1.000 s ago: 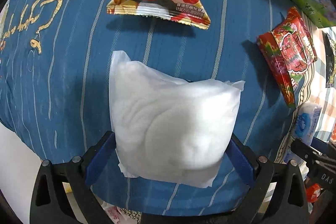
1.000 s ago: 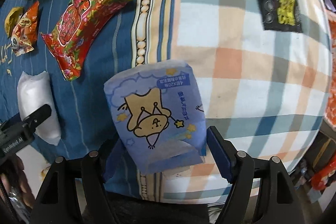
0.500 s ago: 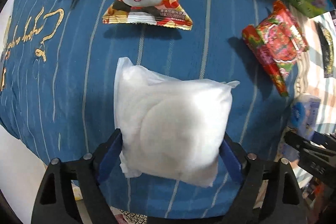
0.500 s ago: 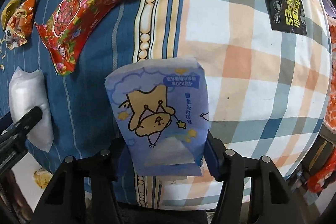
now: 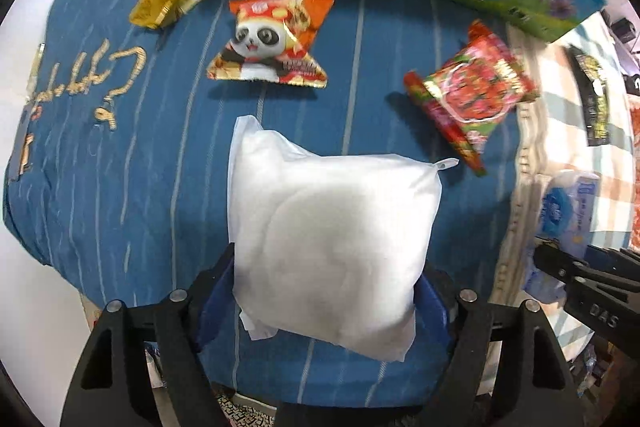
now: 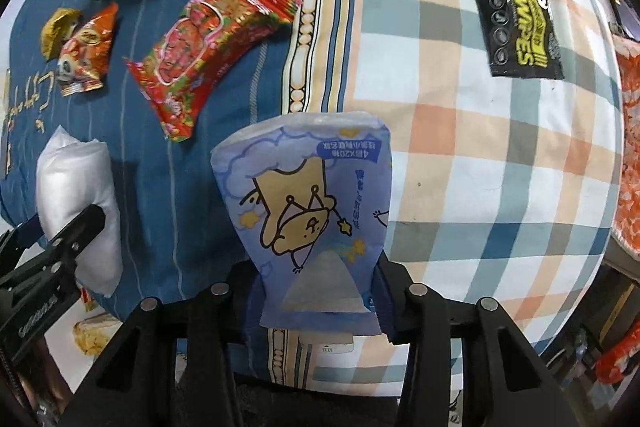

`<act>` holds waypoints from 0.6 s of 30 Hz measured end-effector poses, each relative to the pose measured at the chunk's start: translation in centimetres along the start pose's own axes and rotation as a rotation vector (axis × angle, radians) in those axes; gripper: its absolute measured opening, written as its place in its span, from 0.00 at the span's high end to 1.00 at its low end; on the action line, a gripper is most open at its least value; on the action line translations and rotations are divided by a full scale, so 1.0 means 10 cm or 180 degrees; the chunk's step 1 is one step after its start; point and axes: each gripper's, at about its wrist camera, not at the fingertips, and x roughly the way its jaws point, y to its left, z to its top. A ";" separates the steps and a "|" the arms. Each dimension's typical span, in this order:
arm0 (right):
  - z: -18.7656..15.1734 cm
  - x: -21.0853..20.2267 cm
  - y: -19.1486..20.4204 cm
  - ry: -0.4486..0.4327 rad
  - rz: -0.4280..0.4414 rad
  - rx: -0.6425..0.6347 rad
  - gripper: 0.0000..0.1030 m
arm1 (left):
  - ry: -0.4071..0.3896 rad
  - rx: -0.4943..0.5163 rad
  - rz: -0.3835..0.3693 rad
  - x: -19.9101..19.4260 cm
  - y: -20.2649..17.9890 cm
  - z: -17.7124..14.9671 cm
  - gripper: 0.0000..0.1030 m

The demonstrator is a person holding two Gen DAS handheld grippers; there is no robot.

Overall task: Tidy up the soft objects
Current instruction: 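Carry both packs into the box and open both grippers to release them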

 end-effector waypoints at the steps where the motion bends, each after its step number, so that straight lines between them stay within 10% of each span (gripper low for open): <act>1: -0.04 -0.08 0.04 -0.0023 0.0002 -0.0012 0.54 | -0.0044 -0.0007 0.0010 -0.11 -0.06 -0.05 0.25; 7: -0.26 -0.57 0.04 -0.0243 0.0055 -0.0091 0.54 | -0.0391 0.0042 0.0059 -0.78 -0.40 -0.28 0.25; 18: -0.06 -1.42 0.12 -0.0708 0.0274 -0.0019 0.55 | -0.0947 0.0287 -0.0143 -1.24 -0.04 0.55 0.25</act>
